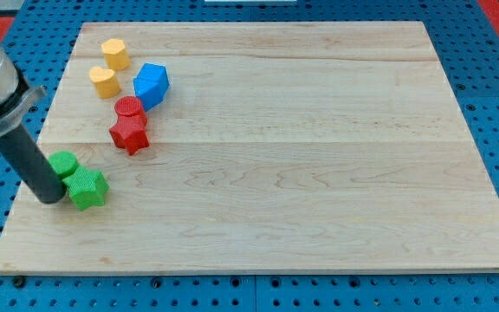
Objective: Place the green circle above the green star
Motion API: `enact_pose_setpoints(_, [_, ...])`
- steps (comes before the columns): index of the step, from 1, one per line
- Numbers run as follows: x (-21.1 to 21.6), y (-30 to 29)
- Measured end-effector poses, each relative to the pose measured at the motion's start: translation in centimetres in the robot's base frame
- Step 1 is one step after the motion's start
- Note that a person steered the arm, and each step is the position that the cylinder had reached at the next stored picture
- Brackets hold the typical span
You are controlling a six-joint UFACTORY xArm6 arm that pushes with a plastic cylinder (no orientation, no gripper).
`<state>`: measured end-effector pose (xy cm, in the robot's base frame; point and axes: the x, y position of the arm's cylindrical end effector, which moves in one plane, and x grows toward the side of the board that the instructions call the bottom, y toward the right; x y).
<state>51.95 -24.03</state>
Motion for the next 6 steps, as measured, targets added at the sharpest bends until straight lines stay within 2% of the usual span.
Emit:
enact_pose_setpoints(2, [-4.7,0.0])
enact_pose_setpoints(4, [-7.2,0.0])
enact_pose_setpoints(6, [-5.9,4.2])
